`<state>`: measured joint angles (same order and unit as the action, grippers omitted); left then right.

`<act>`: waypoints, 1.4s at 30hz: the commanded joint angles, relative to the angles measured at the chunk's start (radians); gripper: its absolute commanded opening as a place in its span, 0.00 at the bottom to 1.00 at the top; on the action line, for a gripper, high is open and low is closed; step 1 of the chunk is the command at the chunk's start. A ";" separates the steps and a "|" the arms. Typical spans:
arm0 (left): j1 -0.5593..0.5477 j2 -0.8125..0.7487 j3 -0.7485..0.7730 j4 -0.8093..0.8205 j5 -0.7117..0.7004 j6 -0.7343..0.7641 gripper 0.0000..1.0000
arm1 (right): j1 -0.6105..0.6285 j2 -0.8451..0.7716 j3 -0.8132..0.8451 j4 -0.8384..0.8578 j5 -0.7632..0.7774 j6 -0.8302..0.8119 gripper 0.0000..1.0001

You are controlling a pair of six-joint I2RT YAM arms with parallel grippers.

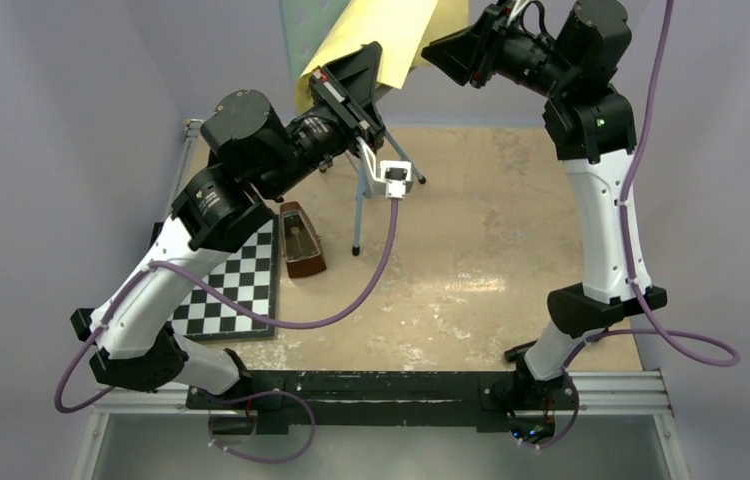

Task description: Pack up the instrument practice props

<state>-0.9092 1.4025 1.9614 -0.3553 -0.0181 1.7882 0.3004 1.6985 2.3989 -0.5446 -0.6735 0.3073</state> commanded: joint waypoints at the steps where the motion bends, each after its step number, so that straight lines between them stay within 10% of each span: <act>1: -0.004 0.038 0.126 0.089 -0.083 -0.062 0.00 | 0.001 -0.042 0.017 0.038 -0.025 0.023 0.32; 13: 0.014 0.122 0.320 0.086 -0.164 -0.306 0.00 | 0.028 -0.152 -0.296 0.319 -0.185 0.005 0.56; 42: 0.027 0.172 0.450 0.157 -0.239 -0.423 0.00 | 0.216 0.034 -0.142 0.263 0.100 -0.119 0.62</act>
<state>-0.8856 1.5864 2.3768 -0.2466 -0.2226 1.3945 0.5014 1.7248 2.2005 -0.2920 -0.6468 0.2001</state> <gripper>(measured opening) 0.012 0.615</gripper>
